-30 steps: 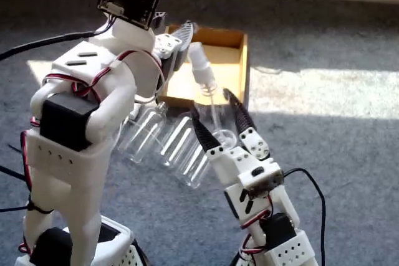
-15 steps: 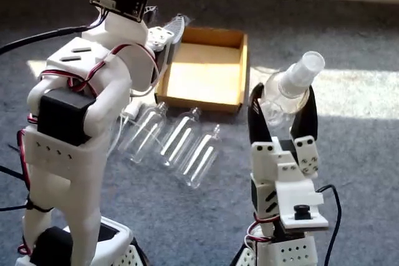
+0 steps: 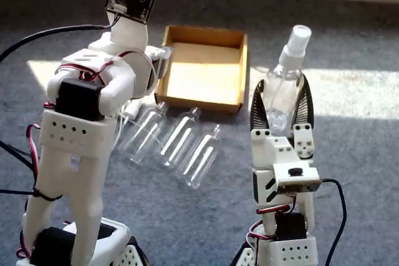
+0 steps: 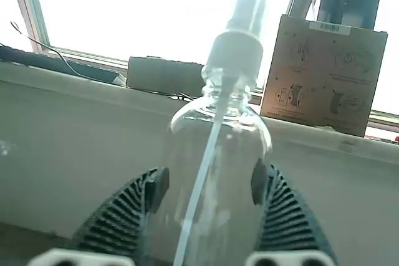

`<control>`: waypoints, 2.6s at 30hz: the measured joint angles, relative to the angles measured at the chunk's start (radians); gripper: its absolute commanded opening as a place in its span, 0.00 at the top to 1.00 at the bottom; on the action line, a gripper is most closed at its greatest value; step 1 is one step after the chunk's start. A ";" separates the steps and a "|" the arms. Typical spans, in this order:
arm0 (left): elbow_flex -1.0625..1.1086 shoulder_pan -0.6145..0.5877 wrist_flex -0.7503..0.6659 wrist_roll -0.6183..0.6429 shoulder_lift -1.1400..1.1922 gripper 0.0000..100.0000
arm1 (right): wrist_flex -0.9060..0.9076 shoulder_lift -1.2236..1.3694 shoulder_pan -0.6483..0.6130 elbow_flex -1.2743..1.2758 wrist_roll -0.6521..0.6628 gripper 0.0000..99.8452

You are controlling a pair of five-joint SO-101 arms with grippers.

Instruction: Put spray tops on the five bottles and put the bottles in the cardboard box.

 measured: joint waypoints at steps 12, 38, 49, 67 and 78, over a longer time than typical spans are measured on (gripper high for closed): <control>0.465 -0.008 -0.071 0.000 0.000 0.85 | -0.167 0.000 0.008 -0.002 0.000 0.99; 0.855 -0.003 -0.379 0.000 0.000 0.85 | -0.514 2.186 -0.023 -1.490 -0.092 0.99; 0.856 -0.003 -0.396 0.000 0.000 0.85 | -0.761 2.878 -0.057 -1.981 -0.060 0.99; 0.856 -0.003 -0.399 0.000 0.003 0.85 | -0.893 2.977 -0.066 -2.012 -0.031 0.99; 0.856 -0.003 -0.399 0.000 0.003 0.85 | -0.893 2.977 -0.066 -2.012 -0.031 0.88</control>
